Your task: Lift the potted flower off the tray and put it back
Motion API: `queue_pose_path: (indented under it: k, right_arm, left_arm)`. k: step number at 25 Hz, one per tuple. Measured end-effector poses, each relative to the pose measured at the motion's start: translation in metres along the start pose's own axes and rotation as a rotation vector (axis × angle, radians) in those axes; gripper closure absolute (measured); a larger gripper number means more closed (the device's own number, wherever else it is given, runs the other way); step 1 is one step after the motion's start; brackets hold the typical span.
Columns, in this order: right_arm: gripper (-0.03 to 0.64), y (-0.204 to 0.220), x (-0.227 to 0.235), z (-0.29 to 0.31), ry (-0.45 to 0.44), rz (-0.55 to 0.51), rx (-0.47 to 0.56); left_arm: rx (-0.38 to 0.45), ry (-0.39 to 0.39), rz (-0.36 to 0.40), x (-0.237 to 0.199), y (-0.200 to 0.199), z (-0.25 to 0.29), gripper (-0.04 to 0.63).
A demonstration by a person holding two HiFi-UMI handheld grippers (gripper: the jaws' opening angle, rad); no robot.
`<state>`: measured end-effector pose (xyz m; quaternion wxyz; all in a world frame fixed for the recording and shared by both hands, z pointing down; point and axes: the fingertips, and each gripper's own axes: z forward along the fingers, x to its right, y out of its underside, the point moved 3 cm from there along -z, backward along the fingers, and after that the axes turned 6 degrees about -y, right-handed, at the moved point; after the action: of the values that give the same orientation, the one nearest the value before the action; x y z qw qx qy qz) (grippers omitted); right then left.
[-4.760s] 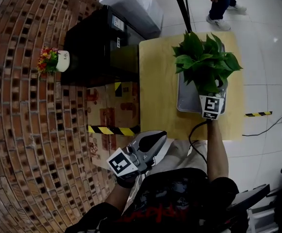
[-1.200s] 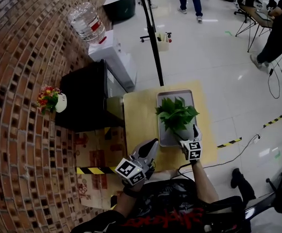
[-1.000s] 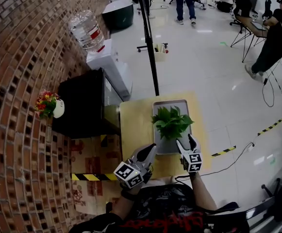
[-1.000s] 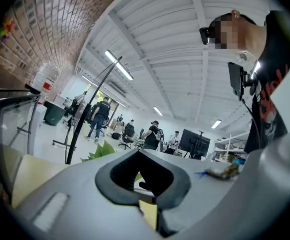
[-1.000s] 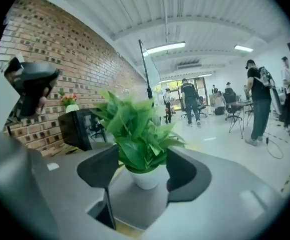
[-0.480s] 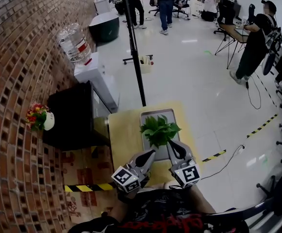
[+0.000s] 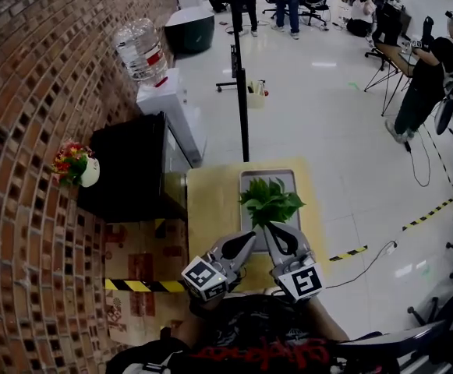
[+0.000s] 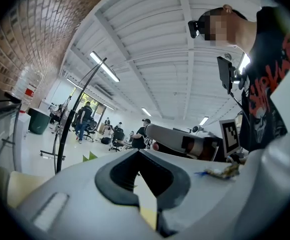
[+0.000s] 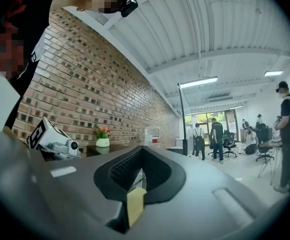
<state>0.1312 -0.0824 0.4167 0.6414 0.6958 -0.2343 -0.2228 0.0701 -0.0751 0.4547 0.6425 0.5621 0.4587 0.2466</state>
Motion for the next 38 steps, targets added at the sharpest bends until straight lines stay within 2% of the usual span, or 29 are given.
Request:
queue_pose_path:
  k: [5,12,14,18,21,28,31,34,38]
  right_arm:
    - [0.615,0.007,0.001,0.007,-0.027,0.033,-0.033]
    - [0.615,0.018,-0.003,0.018,-0.079,0.049,-0.068]
    - [0.615,0.020,-0.006,0.022,-0.098,0.051,-0.074]
    - [0.615,0.026,-0.010,0.029,-0.139,0.047,-0.097]
    - [0.615,0.027,-0.013,0.033,-0.161,0.053,-0.097]
    - [0.615,0.034,-0.027,0.042,-0.199,0.068,-0.122]
    - [0.615,0.039,-0.030,0.049,-0.164,0.086,-0.120]
    - [0.615,0.038,-0.029,0.054,-0.079,0.107,-0.088]
    - [0.615,0.049,-0.030,0.057,0.018,0.117,-0.096]
  left_arm:
    - [-0.009,-0.057,0.019,-0.007,-0.005,-0.007,0.595]
    - [0.013,-0.091,0.016,-0.014,-0.004,-0.017,0.595]
    - [0.008,-0.083,0.013,-0.013,-0.003,-0.019,0.595]
    - [-0.015,-0.011,-0.001,0.001,-0.006,-0.019,0.595]
    - [-0.020,0.019,0.025,0.008,-0.004,-0.019,0.595]
    - [-0.007,-0.010,0.011,0.007,-0.008,-0.030,0.595]
    - [-0.011,-0.008,0.014,-0.004,0.000,-0.038,0.595]
    - [-0.027,0.005,0.026,-0.012,-0.001,-0.039,0.595]
    - [-0.051,0.053,0.108,-0.026,0.008,-0.043,0.595]
